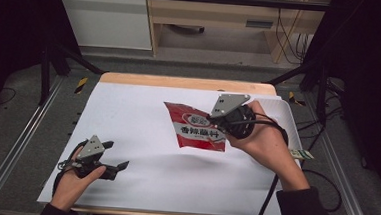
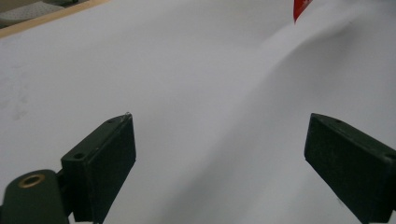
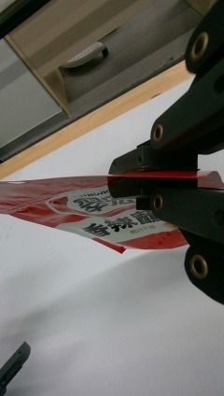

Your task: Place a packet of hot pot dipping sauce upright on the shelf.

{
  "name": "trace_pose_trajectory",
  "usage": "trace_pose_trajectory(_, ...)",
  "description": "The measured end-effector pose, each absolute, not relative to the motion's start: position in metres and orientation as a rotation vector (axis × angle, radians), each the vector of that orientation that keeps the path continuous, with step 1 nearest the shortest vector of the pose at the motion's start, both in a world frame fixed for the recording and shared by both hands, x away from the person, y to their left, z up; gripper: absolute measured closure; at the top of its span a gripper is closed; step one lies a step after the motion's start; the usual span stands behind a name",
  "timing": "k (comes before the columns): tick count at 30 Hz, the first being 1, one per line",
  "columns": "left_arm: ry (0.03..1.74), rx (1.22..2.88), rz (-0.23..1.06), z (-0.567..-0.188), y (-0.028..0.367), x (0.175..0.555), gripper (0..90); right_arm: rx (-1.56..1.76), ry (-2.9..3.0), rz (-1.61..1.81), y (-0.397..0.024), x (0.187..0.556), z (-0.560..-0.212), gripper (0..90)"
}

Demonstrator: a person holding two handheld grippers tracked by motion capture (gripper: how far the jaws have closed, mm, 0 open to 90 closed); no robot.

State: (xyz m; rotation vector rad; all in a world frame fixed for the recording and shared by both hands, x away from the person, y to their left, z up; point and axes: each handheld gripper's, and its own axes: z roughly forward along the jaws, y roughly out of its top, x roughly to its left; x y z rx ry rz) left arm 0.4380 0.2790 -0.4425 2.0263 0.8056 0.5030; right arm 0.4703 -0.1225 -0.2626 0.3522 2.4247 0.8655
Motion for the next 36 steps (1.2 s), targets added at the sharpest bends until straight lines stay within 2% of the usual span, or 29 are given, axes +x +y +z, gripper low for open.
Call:
trace_pose_trajectory(20, 0.816, 2.015, 0.499, -0.444, 0.284, 0.438, 8.5, 0.372, 2.401, 0.891, -0.133, 0.483, -0.246, 90.0)
trace_pose_trajectory(36, 0.819, 2.01, 0.501, -0.444, 0.284, 0.438, 8.2, 0.419, 2.39, 0.9, -0.154, 0.509, -0.227, 90.0)
